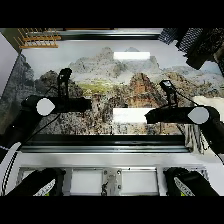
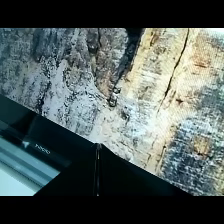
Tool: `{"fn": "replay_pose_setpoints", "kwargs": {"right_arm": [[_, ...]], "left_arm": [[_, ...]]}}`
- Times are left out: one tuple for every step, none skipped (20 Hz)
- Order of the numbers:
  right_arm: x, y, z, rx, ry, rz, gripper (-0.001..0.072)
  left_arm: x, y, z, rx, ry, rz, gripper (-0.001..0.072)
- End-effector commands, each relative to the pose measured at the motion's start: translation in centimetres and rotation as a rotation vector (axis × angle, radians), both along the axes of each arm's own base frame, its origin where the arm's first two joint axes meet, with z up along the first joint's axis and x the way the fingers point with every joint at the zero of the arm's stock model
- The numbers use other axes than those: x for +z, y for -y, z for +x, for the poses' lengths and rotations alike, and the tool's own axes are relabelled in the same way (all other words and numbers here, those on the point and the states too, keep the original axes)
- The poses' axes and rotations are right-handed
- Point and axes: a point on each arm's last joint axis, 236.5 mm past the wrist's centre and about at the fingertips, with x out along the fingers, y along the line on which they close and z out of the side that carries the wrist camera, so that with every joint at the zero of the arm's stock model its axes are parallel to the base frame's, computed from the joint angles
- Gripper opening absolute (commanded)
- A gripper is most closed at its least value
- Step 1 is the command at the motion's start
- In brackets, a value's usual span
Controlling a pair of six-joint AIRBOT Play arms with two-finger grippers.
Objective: Fold the clothes and pants, and hang the long-sleeved shirts on hangers.
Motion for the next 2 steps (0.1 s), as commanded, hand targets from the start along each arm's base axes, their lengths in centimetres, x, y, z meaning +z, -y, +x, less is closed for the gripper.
{"fn": "replay_pose_setpoints", "kwargs": {"right_arm": [[-0.04, -0.04, -0.03, 0.001, -0.002, 0.000, 0.0014], [-0.04, -0.04, -0.03, 0.001, -0.002, 0.000, 0.0014]], "left_arm": [[0.02, 0.01, 0.00, -0.001, 0.001, 0.000, 0.0005], [0.02, 0.01, 0.00, -0.001, 0.001, 0.000, 0.0006]]}}
